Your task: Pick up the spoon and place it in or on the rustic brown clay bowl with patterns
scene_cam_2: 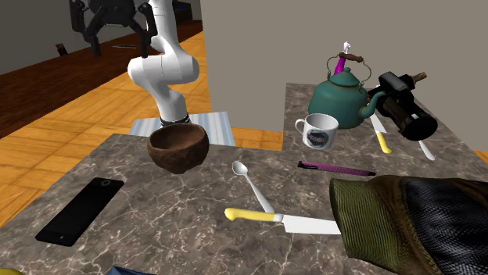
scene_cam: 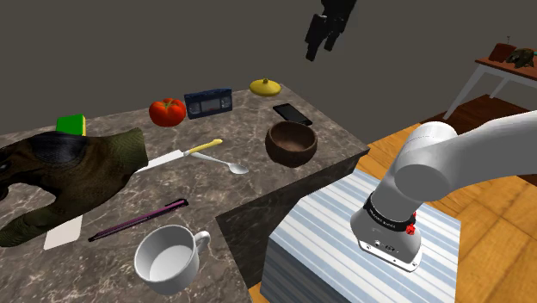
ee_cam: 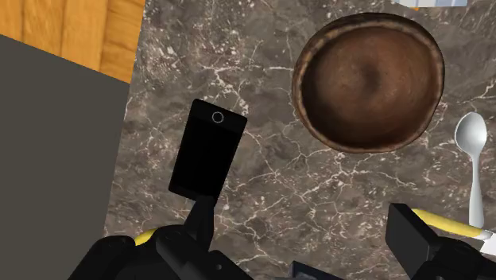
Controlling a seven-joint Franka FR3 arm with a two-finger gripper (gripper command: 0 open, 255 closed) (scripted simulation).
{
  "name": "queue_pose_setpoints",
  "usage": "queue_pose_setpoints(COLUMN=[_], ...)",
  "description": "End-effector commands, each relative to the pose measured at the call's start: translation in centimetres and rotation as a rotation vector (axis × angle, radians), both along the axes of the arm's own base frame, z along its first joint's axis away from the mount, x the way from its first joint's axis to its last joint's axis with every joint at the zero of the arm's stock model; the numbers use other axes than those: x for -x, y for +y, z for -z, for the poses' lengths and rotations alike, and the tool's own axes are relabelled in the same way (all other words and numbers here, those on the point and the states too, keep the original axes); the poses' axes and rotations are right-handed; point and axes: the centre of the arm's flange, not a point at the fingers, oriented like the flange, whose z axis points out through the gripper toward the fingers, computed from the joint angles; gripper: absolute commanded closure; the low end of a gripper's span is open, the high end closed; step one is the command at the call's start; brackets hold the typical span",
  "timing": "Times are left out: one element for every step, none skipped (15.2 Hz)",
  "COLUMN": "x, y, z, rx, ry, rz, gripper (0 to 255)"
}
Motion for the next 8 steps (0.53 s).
queue_pose_setpoints(x=[0.0, -0.4, -0.9, -1.3, -1.8, -2.2, -2.6, -3.1], y=[0.0, 0.6, 1.3, 2.0, 2.6, 3.3, 4.0, 4.7], z=[0.0, 1.0, 1.9, 2.9, 3.8, 4.7, 5.7, 6.6], rx=[0.000, -0.007, -0.014, -0.021, -0.028, -0.035, -0.042, -0.049], ry=[0.000, -0.002, -0.005, -0.007, -0.009, -0.012, -0.014, -0.017], rz=[0.000, -0.004, -0.008, -0.013, -0.017, -0.021, -0.025, -0.029], gripper=[0, 0, 0, 0, 0, 0, 0, 0])
